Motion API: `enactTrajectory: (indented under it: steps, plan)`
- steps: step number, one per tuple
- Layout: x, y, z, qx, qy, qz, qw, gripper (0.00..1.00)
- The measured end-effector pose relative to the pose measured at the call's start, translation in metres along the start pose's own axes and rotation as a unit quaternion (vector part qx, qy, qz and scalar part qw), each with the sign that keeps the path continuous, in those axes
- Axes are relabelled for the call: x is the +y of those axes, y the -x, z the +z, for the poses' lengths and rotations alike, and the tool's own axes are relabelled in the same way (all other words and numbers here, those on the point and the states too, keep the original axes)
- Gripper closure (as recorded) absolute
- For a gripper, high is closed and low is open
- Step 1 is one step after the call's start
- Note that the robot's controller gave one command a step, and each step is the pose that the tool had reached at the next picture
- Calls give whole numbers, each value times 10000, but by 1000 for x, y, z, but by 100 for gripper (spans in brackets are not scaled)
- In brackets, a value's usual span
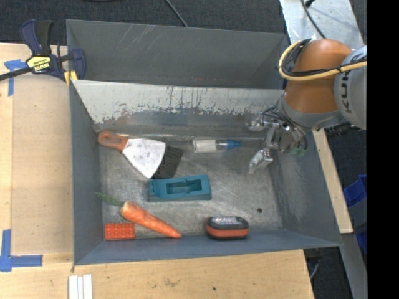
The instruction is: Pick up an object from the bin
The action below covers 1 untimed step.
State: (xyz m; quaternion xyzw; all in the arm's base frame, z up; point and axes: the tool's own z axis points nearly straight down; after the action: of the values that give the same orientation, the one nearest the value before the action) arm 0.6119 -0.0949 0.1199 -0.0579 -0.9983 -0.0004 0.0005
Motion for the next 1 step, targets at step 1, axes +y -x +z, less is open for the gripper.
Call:
enactTrajectory:
  steps: [1]
  plan:
    - [62, 4, -21, -29, 9, 789, 9969, 0]
